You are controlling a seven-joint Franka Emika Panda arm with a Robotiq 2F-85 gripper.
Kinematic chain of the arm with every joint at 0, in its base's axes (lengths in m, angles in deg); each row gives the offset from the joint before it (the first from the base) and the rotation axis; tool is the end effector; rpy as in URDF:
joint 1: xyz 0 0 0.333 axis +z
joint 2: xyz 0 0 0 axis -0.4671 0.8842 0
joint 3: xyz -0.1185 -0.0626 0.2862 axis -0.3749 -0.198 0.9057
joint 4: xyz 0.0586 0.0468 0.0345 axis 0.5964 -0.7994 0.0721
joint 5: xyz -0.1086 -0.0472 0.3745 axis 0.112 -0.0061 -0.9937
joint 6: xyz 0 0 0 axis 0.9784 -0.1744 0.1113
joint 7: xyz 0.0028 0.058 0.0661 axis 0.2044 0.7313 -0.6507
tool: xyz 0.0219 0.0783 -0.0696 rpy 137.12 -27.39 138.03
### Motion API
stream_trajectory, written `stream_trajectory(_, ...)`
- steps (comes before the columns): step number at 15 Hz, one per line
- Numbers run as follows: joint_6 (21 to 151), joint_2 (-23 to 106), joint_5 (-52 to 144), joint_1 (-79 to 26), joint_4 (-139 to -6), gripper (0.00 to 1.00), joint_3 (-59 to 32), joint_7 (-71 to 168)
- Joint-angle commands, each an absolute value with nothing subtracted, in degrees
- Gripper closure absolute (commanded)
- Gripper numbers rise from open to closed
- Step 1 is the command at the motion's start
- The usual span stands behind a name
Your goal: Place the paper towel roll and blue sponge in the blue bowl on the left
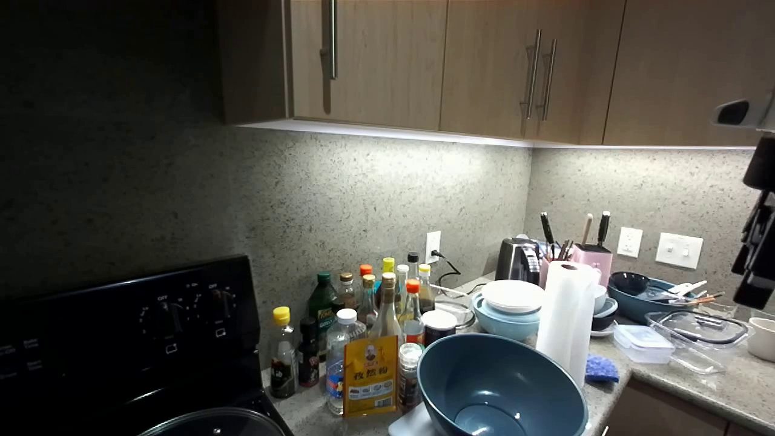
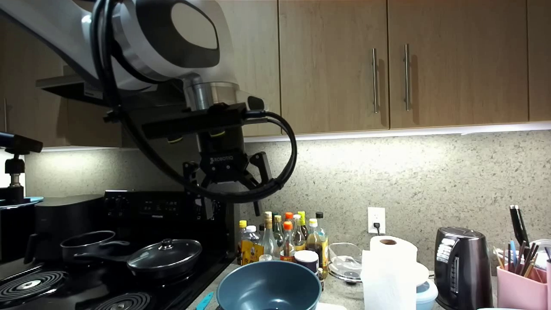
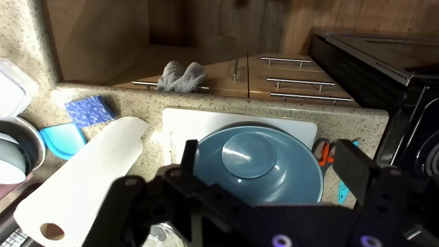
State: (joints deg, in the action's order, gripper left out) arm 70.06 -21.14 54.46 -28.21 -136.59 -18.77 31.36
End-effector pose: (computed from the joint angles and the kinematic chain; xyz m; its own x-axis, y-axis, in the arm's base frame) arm 0.3163 -0.0616 0.4598 0.9750 0.1888 0.1173 0.1771 -0.9788 0.1028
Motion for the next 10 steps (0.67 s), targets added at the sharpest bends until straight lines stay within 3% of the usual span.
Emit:
stream_trajectory(1, 69.0, -17.9, 52.6, -28.1, -133.4, 0.0, -22.4, 25.2)
stream_trajectory(10, 68.0, -4.4, 47.5, -26.0, -121.7, 0.0, -24.7, 22.2)
